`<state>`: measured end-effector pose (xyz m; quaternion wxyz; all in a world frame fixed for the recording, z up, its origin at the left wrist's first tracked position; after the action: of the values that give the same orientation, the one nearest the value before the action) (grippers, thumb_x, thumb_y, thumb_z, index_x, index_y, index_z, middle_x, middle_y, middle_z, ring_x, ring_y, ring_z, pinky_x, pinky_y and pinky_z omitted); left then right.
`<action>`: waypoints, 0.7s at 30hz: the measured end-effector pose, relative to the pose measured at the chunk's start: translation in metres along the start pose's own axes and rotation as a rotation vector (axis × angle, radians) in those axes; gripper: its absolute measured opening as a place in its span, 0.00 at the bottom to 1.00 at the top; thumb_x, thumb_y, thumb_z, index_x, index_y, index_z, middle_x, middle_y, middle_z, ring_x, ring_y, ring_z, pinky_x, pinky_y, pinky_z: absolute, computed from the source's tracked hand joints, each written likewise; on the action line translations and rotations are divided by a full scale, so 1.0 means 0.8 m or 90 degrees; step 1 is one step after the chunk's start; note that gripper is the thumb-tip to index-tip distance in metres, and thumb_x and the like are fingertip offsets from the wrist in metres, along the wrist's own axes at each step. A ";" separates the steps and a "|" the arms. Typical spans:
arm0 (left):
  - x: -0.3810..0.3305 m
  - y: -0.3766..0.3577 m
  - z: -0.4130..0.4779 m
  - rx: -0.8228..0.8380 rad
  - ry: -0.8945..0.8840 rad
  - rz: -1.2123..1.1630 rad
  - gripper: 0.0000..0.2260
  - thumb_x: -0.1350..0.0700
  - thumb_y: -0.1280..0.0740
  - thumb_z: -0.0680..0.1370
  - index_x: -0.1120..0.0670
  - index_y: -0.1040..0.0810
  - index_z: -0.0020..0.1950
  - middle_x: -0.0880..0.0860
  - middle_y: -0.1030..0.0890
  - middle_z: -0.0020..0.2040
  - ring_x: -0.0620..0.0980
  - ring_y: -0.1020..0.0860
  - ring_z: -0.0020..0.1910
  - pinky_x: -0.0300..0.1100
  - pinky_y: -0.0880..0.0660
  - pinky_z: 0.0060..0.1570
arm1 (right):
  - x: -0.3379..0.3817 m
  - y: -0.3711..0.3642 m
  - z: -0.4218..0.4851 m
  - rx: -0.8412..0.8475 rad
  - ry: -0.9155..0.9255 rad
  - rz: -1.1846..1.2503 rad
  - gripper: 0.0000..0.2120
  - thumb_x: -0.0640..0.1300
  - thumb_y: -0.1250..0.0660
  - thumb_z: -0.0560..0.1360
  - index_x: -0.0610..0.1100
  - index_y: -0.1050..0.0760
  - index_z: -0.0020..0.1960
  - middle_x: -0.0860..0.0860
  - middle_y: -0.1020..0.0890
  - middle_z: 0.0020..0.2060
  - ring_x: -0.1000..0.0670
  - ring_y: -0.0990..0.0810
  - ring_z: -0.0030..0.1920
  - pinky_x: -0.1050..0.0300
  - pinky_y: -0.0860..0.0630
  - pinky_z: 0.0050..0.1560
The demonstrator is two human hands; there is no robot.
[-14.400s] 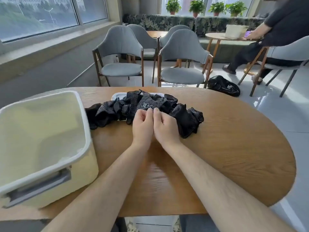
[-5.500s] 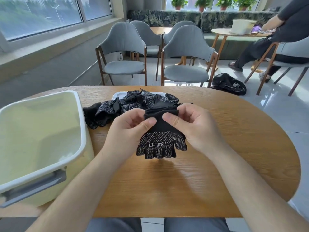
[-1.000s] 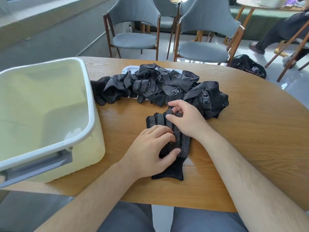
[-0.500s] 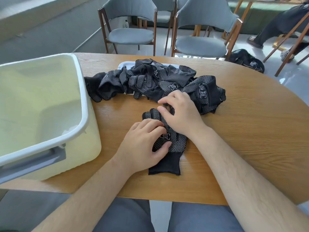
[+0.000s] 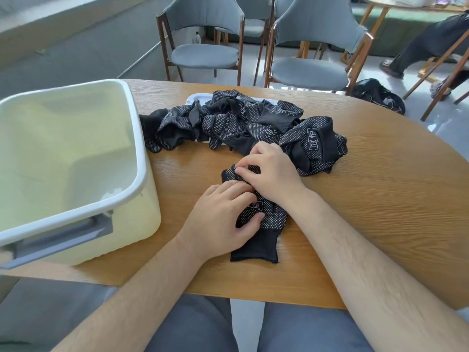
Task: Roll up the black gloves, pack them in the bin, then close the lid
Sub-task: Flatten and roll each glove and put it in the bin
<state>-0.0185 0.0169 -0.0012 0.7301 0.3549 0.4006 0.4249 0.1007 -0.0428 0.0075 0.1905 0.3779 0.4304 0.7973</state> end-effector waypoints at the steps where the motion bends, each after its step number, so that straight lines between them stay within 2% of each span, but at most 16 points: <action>1: 0.001 0.001 -0.002 -0.002 0.005 0.000 0.14 0.44 0.34 0.80 0.52 0.17 0.54 0.46 0.18 0.61 0.48 0.24 0.66 0.43 0.28 0.61 | -0.001 0.003 0.001 -0.008 -0.001 0.012 0.07 0.56 0.29 0.77 0.56 0.14 0.49 0.56 0.25 0.44 0.50 0.27 0.51 0.48 0.26 0.55; 4: 0.002 0.008 -0.011 -0.021 0.023 0.003 0.15 0.44 0.34 0.80 0.53 0.15 0.55 0.48 0.17 0.61 0.48 0.24 0.67 0.41 0.30 0.64 | 0.006 0.008 0.004 0.000 0.015 0.067 0.07 0.57 0.28 0.76 0.56 0.14 0.49 0.56 0.25 0.45 0.51 0.28 0.52 0.51 0.28 0.58; 7: -0.001 0.010 -0.025 -0.017 0.021 0.014 0.16 0.44 0.33 0.79 0.53 0.15 0.57 0.48 0.16 0.61 0.47 0.23 0.66 0.39 0.32 0.66 | 0.018 -0.008 0.005 0.073 0.036 0.020 0.07 0.58 0.28 0.75 0.57 0.14 0.48 0.58 0.27 0.44 0.52 0.29 0.51 0.49 0.29 0.58; 9: 0.001 0.009 -0.028 -0.001 0.029 0.024 0.17 0.43 0.33 0.79 0.52 0.15 0.59 0.47 0.17 0.62 0.46 0.23 0.67 0.38 0.33 0.66 | 0.020 -0.013 0.006 0.085 0.033 0.016 0.07 0.57 0.29 0.76 0.56 0.14 0.48 0.58 0.27 0.43 0.52 0.29 0.50 0.48 0.28 0.57; 15: -0.001 0.006 -0.026 0.010 0.030 0.040 0.16 0.44 0.32 0.78 0.52 0.15 0.59 0.48 0.17 0.62 0.48 0.22 0.65 0.41 0.30 0.64 | 0.031 -0.007 0.006 0.021 0.069 0.051 0.06 0.56 0.28 0.77 0.56 0.13 0.48 0.57 0.27 0.40 0.51 0.29 0.47 0.50 0.29 0.53; 18: 0.000 0.009 -0.028 0.000 0.035 0.057 0.16 0.43 0.31 0.77 0.51 0.15 0.58 0.47 0.16 0.61 0.47 0.22 0.65 0.41 0.30 0.64 | 0.036 -0.019 0.003 0.058 0.074 0.026 0.08 0.57 0.29 0.78 0.56 0.13 0.51 0.56 0.27 0.41 0.51 0.29 0.47 0.49 0.29 0.53; 21: 0.001 0.010 -0.028 -0.009 0.043 0.066 0.17 0.43 0.32 0.78 0.51 0.14 0.59 0.47 0.17 0.63 0.47 0.23 0.67 0.44 0.29 0.65 | 0.026 0.000 0.004 0.013 0.057 0.026 0.09 0.54 0.31 0.79 0.55 0.14 0.55 0.57 0.26 0.41 0.50 0.26 0.48 0.49 0.27 0.53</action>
<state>-0.0408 0.0246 -0.0040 0.6956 0.3553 0.4032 0.4767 0.0897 -0.0283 0.0175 0.1505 0.3524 0.4391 0.8126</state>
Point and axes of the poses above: each hand's wrist, its own z-axis towards the middle knuckle, its own y-axis out of the back of the hand, x = y × z, the point moved 9 cm from there along z, towards the middle knuckle
